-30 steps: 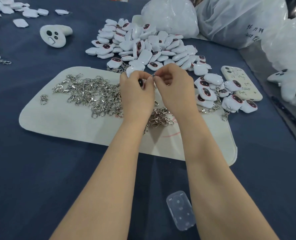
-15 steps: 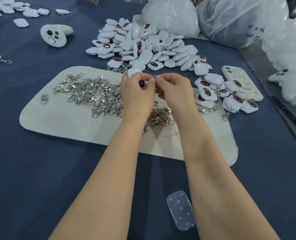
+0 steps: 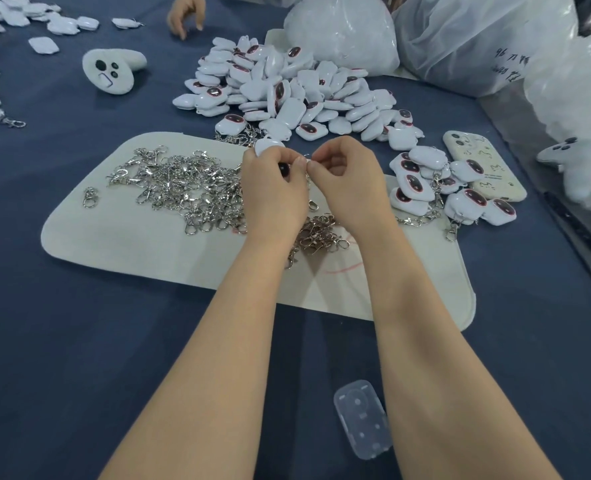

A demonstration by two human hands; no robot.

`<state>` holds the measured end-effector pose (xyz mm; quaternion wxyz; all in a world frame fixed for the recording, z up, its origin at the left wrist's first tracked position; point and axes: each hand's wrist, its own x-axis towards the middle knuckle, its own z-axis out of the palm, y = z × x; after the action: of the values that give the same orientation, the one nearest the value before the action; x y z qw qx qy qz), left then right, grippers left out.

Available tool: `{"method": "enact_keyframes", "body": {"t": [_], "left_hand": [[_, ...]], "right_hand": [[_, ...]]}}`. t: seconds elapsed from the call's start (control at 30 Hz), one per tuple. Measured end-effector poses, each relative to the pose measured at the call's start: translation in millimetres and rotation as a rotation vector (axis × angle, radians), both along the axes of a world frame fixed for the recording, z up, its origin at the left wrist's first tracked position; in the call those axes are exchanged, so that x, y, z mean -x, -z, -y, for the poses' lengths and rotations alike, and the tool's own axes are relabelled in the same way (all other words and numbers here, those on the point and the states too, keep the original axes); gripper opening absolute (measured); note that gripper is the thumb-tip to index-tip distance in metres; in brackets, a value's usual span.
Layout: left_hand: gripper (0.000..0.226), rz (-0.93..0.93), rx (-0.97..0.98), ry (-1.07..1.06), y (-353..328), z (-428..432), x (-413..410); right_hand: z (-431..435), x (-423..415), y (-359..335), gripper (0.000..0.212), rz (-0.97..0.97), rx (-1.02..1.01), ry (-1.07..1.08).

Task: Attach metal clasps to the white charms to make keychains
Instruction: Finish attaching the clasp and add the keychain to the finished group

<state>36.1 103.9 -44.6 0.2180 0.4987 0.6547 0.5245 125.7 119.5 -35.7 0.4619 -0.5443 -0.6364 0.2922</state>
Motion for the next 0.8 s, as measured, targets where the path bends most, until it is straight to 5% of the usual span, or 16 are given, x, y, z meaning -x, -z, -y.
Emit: {"method": "enact_keyframes", "body": {"t": [0.2, 0.47, 0.8], "left_hand": [[0.009, 0.042, 0.032, 0.056, 0, -2, 2], [0.009, 0.260, 0.008, 0.106, -1, 1, 3], [0.030, 0.422, -0.031, 0.162, -5, 5, 1]], "right_hand": [[-1, -5, 1, 0.020, -0.002, 0.051, -0.078], [2, 3, 8, 0.012, 0.096, -0.133, -0.044], [-1, -5, 10, 0.026, -0.045, -0.054, 0.062]]}}
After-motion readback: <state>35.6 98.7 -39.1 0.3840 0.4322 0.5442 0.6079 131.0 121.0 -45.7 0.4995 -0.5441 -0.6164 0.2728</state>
